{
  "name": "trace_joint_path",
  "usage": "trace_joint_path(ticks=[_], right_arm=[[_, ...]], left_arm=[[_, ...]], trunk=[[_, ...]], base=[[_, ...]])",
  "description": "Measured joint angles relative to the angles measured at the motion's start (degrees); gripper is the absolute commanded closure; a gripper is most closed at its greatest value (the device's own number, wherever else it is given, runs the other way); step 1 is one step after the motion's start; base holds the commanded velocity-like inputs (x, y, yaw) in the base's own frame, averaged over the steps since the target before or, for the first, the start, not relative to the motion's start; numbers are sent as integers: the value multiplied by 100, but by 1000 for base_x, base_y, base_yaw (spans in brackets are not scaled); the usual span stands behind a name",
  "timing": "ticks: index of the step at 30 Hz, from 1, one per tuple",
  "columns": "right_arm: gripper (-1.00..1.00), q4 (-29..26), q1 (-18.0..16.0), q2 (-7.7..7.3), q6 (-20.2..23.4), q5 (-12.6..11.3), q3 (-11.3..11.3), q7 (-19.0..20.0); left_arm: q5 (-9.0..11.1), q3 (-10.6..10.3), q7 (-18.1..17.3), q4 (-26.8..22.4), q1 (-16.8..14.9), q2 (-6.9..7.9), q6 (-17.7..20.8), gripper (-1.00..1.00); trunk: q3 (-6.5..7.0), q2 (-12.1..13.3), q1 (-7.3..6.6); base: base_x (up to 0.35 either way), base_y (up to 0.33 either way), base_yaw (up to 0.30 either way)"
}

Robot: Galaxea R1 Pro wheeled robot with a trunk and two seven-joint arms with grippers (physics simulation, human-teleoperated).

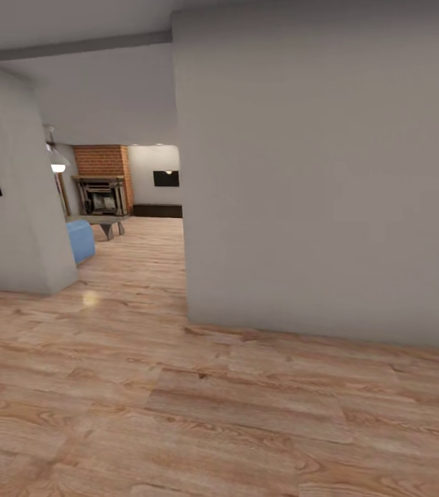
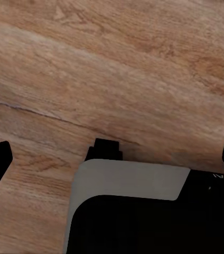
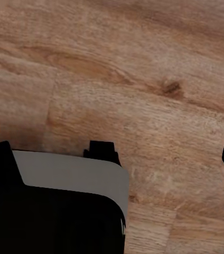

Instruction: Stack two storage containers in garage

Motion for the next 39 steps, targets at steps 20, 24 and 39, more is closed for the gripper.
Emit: trace_joint_path(ticks=[20, 24, 39], right_arm=[[-100, 0, 0, 0, 0, 0, 3, 0], [-100, 0, 0, 0, 0, 0, 2, 0], [-100, 0, 0, 0, 0, 0, 1, 0]], left_arm=[[-3, 0, 0, 0, 0, 0, 2, -100], [-5, 0, 0, 0, 0, 0, 2, -100], [-1, 0, 0, 0, 0, 0, -3, -100]], trunk=[[0, 0, 0], [0, 0, 0], [0, 0, 0]], base=[[321, 0, 269], [321, 0, 269], [321, 0, 269]])
